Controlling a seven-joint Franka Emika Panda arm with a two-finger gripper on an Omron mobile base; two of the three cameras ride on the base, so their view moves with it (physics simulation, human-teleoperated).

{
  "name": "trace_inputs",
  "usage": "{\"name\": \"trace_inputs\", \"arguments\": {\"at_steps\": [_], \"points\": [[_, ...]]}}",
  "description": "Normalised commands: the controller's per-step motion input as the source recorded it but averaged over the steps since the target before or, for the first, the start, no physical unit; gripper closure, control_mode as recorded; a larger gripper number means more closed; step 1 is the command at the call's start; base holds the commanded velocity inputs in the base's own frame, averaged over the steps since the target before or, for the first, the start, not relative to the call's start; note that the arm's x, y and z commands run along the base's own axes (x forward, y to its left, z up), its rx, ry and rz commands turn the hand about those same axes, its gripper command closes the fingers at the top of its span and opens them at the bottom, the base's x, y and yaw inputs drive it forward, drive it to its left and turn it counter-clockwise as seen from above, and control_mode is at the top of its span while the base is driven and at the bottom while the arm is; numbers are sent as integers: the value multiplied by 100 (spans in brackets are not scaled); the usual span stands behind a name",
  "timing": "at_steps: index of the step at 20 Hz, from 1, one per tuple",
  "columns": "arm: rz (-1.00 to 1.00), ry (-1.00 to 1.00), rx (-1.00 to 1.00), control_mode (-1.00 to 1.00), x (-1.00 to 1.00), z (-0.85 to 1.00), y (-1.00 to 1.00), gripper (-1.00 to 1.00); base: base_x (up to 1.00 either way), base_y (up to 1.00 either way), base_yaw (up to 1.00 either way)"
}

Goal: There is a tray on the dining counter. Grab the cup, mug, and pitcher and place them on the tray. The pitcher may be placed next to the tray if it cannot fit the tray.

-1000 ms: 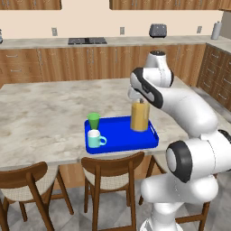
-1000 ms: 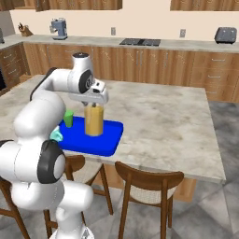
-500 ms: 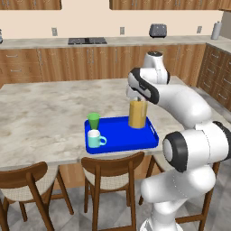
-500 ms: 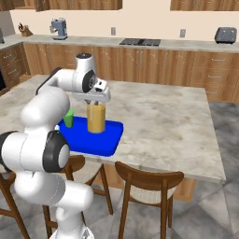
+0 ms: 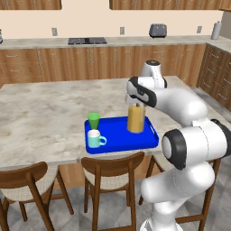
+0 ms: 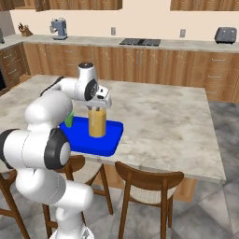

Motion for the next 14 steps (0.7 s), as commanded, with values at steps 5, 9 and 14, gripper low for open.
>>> {"name": "trace_inputs", "arguments": {"at_steps": [5, 9, 14], "points": [[1, -8, 0, -100, 5, -15, 0, 100, 0, 0, 0], [0, -1, 0, -100, 0, -14, 0, 100, 0, 0, 0], [0, 0, 0, -100, 3, -17, 2, 100, 0, 0, 0]]}}
